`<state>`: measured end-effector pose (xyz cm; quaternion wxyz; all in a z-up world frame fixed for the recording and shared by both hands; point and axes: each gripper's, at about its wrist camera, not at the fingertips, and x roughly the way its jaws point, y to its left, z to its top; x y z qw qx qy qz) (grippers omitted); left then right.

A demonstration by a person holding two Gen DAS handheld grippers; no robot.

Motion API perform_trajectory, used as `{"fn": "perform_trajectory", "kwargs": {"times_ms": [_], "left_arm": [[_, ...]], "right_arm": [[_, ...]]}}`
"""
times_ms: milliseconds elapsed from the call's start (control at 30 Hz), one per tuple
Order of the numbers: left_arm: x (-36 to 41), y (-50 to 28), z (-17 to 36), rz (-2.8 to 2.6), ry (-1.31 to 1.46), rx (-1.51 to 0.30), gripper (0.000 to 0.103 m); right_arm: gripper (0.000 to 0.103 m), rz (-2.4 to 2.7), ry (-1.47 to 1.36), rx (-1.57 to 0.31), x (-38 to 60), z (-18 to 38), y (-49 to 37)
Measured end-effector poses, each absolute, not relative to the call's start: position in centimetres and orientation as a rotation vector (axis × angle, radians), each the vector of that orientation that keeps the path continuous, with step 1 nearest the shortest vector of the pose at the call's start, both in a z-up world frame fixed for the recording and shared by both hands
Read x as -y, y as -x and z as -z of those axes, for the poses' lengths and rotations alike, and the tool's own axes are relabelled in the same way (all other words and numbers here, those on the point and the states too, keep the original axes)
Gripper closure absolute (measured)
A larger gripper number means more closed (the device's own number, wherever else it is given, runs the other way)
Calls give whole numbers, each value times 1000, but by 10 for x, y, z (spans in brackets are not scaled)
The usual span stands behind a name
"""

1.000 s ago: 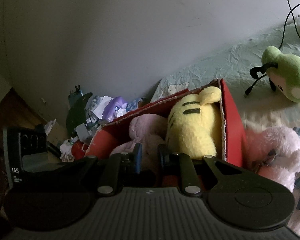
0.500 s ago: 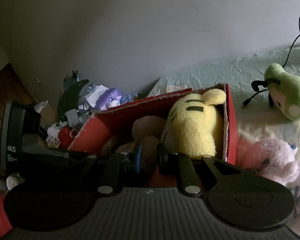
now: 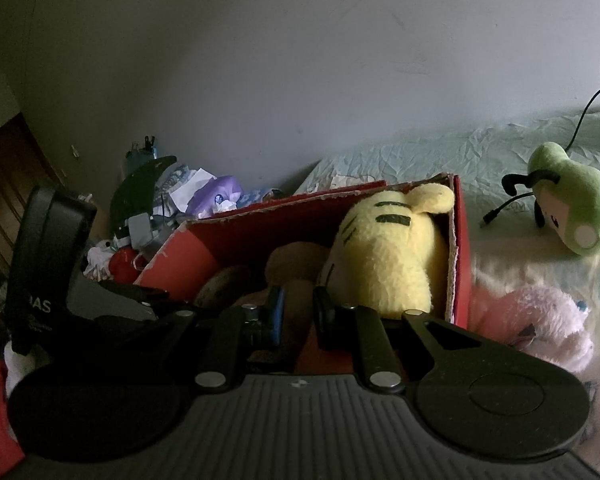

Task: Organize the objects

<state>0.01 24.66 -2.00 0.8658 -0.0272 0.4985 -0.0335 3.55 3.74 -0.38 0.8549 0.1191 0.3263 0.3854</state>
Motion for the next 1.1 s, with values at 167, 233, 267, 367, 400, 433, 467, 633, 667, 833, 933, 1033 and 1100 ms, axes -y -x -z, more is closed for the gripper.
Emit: {"fn": "perform_trajectory", "kwargs": {"times_ms": [167, 233, 267, 367, 400, 433, 467, 633, 667, 833, 933, 1033, 1100], "left_arm": [[-251, -3, 18, 71, 85, -1074, 2], [-251, 0, 14, 66, 86, -1073, 2], [-251, 2, 12, 64, 82, -1067, 2], [-255, 12, 0, 52, 75, -1036, 2], [-258, 15, -3, 47, 80, -1025, 2], [-261, 19, -6, 43, 88, -1012, 2], [-264, 23, -8, 40, 98, -1001, 2], [-277, 40, -17, 34, 137, -944, 4], [-279, 42, -18, 24, 144, -937, 5], [-287, 34, -18, -48, 190, -936, 9], [-284, 23, -10, -101, 163, -972, 12], [-282, 13, 0, -126, 142, -1010, 12], [-279, 8, 6, -129, 130, -1036, 11]], "right_arm": [[88, -810, -270, -694, -36, 4, -36], [88, -815, -285, -698, -34, 4, -36], [88, -817, -293, -700, -33, 3, -37], [88, -820, -318, -701, -30, 4, -37], [88, -821, -322, -701, -30, 3, -37], [88, -821, -323, -701, -29, 3, -37], [88, -821, -322, -701, -30, 3, -36], [88, -819, -321, -700, -30, 3, -37], [88, -820, -322, -700, -30, 3, -37], [88, -818, -334, -704, -28, 3, -38], [88, -818, -345, -705, -25, 3, -38], [88, -821, -349, -701, -25, 3, -38], [88, -820, -345, -697, -25, 3, -37]]}}
